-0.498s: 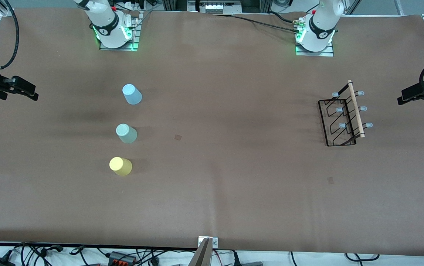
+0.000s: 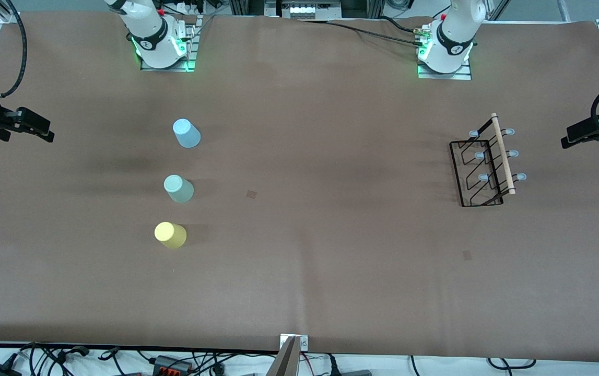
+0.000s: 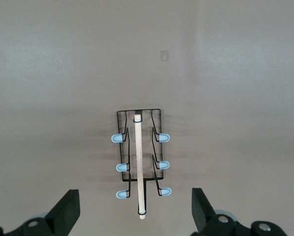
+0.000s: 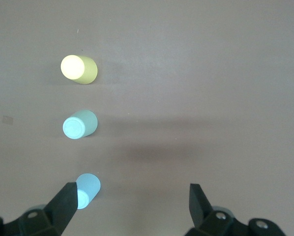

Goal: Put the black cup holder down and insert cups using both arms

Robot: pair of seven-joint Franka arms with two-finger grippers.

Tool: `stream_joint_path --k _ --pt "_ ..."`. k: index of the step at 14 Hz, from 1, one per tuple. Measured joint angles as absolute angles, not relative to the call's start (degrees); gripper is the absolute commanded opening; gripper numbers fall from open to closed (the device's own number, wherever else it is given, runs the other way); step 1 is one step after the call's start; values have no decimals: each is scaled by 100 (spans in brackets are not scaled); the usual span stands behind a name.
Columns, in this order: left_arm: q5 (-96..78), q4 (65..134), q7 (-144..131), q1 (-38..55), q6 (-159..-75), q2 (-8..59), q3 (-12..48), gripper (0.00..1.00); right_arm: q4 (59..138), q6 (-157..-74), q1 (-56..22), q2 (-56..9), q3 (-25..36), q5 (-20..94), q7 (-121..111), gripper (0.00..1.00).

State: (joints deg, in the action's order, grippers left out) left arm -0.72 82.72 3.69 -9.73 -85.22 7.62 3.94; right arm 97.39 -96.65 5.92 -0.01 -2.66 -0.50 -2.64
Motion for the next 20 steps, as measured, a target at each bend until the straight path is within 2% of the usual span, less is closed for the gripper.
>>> stream_joint_path --k 7,9,12,17,20 --pt "-67 8288 389 -970 -8670 774 436 100 9739 -9674 592 -1 -269 -50 -264 100" --pt "-55 8525 449 -978 -8942 779 434 100 9739 -9695 592 -1 -272 -50 -264 100" --pt "-40 9524 555 -989 -10007 604 434 100 9739 -9703 593 -2 -272 -50 -264 100" --pt "-27 11893 782 -1097 -11964 -151 432 100 9739 -9712 593 -2 -272 -50 -264 100" --pt "-27 12788 1152 -1401 -12767 -279 420 96 9739 -9712 594 -2 -272 -50 -264 100"
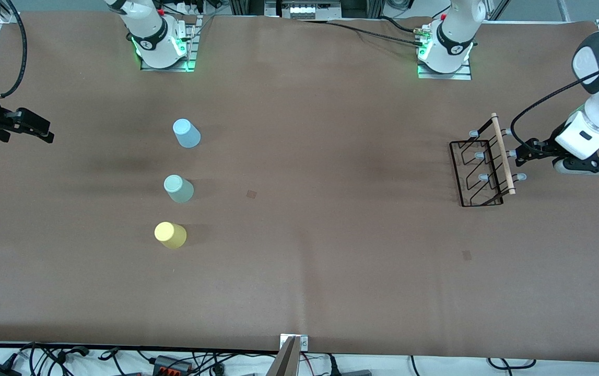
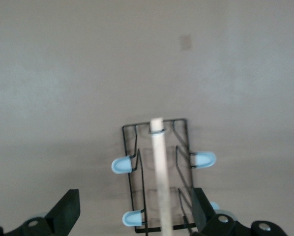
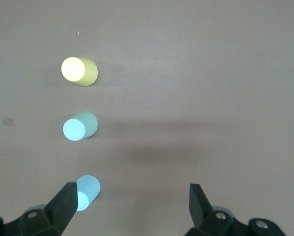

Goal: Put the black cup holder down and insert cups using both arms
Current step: 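Reach the left gripper down and grasp the wooden rack handle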

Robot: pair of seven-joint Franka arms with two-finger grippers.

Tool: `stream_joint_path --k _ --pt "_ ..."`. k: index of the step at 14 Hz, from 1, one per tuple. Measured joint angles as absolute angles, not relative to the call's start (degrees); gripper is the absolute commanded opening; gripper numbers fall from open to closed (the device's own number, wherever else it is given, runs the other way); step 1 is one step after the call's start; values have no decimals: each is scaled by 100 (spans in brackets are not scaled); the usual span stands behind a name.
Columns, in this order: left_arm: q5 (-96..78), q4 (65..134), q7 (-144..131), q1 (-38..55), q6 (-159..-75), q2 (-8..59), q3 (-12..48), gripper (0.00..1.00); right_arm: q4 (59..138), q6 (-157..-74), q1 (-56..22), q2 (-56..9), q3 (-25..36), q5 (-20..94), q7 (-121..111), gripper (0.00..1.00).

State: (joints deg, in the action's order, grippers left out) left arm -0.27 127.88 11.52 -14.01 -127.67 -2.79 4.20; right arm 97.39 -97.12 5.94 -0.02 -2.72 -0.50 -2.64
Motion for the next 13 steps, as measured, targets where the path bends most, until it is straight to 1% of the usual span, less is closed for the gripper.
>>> stream_joint_path --k 2,6,8,12,13 --pt "-27 13117 1173 -1435 -12904 -280 421 94 9739 -9713 595 -3 -272 -50 -264 100" --pt "-27 13445 1154 -1435 -12915 -333 429 91 9739 -9713 597 -11 -272 -50 -264 100" --pt "-28 13573 1004 -1434 -12916 -381 446 86 9739 -9713 597 -14 -272 -50 -264 100" --pt "-28 13773 695 -1420 -12938 -527 763 70 9739 -9713 600 -14 -272 -50 -264 100" --pt "-28 13790 688 -1420 -12942 -537 791 70 9739 -9713 600 -14 -272 -50 -264 100"
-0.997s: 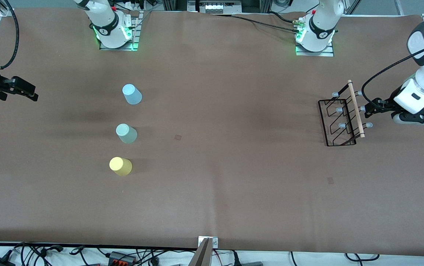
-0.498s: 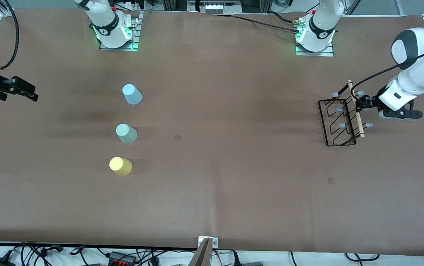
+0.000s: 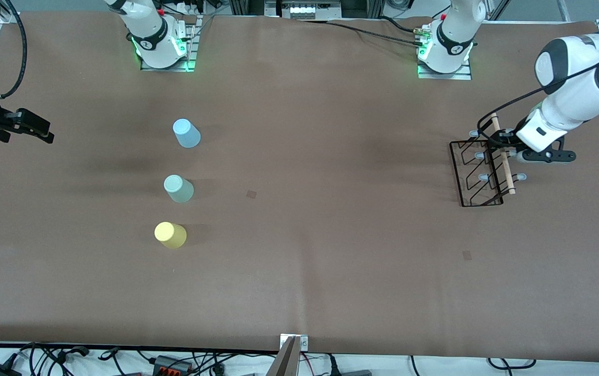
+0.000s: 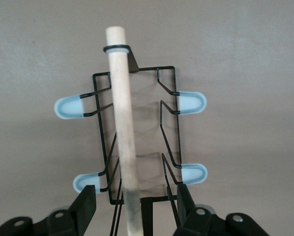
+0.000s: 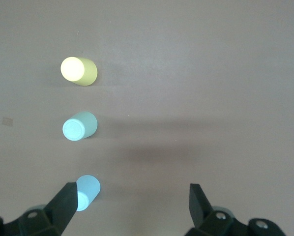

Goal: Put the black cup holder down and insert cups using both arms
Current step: 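Reach the left gripper down and grasp the wooden rack handle, then lift the black wire rack by its handle with the left gripper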

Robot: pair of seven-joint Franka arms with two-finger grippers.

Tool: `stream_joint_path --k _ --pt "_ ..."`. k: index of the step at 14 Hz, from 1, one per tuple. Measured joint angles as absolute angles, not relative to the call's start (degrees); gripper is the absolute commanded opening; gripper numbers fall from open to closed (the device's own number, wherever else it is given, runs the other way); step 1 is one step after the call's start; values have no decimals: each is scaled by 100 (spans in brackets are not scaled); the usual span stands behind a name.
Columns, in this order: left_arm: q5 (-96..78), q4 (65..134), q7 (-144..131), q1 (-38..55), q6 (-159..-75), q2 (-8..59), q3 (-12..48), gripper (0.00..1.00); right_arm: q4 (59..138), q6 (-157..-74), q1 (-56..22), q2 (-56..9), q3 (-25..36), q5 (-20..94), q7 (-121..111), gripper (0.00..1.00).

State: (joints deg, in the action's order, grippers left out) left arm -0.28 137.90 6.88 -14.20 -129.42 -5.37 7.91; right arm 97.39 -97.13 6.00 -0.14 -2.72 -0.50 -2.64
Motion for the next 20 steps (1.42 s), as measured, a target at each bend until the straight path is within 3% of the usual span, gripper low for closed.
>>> stream_joint_path --k 2,6,10,13,14,16,20 --pt "-28 13812 687 -1425 -12983 -541 790 69 9739 -9713 600 -14 -272 -50 -264 100" --pt "-28 13876 687 -1438 -13163 -533 788 55 9739 -9714 600 -14 -272 -50 -264 100" --pt "-28 13909 687 -1454 -13177 -505 787 52 9739 -9716 601 -14 -272 -50 -264 100" --pt "-28 13911 687 -1486 -13185 -472 786 29 9739 -9716 601 -14 -272 -50 -264 100" --pt "-28 13914 687 -1496 -13185 -471 786 15 9739 -9716 601 -14 -272 -50 -264 100" --pt "-28 13916 687 -1535 -13185 -471 782 2 9739 -9716 602 -14 -272 -50 -264 100" --pt "-28 13916 690 -1557 -13188 -470 783 1 9739 -9716 604 -15 -272 -50 -264 100"
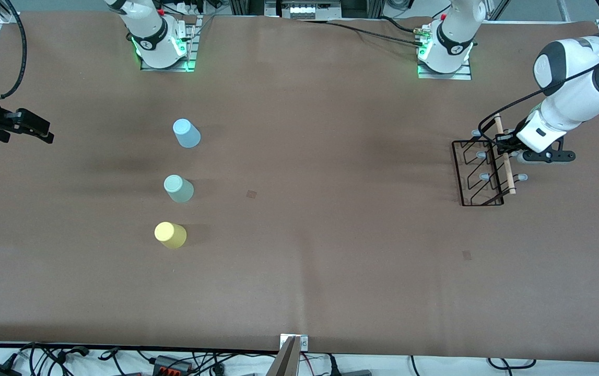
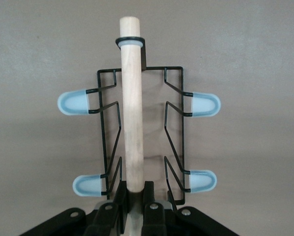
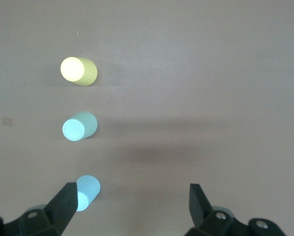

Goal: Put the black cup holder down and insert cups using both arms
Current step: 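Lift the black wire rack by its handle with the left gripper, then carry the rack to mid-table with the left gripper while the right gripper reaches cups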

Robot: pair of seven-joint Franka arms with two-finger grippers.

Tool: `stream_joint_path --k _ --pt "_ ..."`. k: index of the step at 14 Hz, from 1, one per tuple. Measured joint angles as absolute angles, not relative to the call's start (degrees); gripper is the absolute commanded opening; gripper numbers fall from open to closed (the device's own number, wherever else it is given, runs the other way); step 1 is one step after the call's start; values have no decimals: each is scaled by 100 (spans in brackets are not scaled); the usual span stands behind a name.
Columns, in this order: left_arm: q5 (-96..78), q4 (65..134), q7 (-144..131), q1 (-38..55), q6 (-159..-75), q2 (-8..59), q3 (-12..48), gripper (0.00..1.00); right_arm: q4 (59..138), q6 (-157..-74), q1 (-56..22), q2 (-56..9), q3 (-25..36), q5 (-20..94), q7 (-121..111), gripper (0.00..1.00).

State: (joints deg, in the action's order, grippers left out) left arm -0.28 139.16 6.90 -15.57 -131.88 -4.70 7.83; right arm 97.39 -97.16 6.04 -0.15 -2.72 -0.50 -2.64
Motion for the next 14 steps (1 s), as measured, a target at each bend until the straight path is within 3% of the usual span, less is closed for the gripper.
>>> stream_joint_path --k 4,7,11,14 --pt "-65 13803 590 -1550 -13188 -472 835 1 9739 -9716 604 -16 -272 -50 -264 100" --pt "-379 13403 51 -1532 -12863 -504 1304 1 9739 -9716 605 -21 -272 -50 -264 100" --pt "-467 12002 -1353 -1451 -11497 -391 2456 1 9749 -9724 604 -148 -272 -50 -264 100" --pt "-480 10929 -2374 -1377 -11107 162 3207 1 9760 -9939 599 -480 -279 -43 -264 100"
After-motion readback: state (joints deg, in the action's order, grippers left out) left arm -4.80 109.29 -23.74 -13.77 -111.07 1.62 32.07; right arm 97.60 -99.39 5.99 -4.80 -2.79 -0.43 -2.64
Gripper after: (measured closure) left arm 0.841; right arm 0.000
